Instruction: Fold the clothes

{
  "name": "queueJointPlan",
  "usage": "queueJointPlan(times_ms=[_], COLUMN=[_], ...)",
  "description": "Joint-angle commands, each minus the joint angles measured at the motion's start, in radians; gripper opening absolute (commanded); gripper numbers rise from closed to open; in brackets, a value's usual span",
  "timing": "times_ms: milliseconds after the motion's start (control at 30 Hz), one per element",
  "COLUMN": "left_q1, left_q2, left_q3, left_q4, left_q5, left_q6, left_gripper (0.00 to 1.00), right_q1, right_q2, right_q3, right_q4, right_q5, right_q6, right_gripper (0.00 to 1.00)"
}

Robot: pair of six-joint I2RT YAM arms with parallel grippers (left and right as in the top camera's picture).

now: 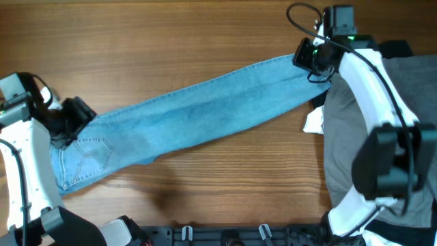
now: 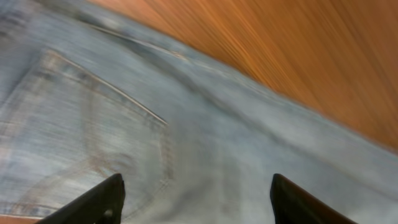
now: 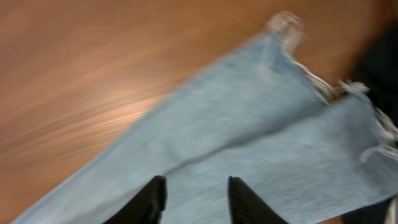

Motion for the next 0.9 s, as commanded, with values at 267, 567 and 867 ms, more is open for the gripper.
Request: queueJointPlan(times_ms=[267, 567, 867], left_q1=[0.491, 0.491, 0.493], left_q2=[0.244, 0.400, 0.314], left_q3=[-0.010, 0.037, 0.339], left_q4=[0.375, 0.398, 0.232], left_q5=[-0.034, 0.257, 0.075], left_q6=[0.207, 0.357, 0.256], left_gripper=[0.76, 0.04, 0.04], right_q1=[0.029, 0.044, 0.044], right_q2=[-0.125, -0.125, -0.123], right_q3=[-0.008, -0.008, -0.008], right_q4=[-0.137, -0.136, -0.121], right_q5=[-0.282, -0.230, -0.225], right_q6=[-0.214, -0.211, -0.184], right_gripper=[0.57, 0.58, 0.62])
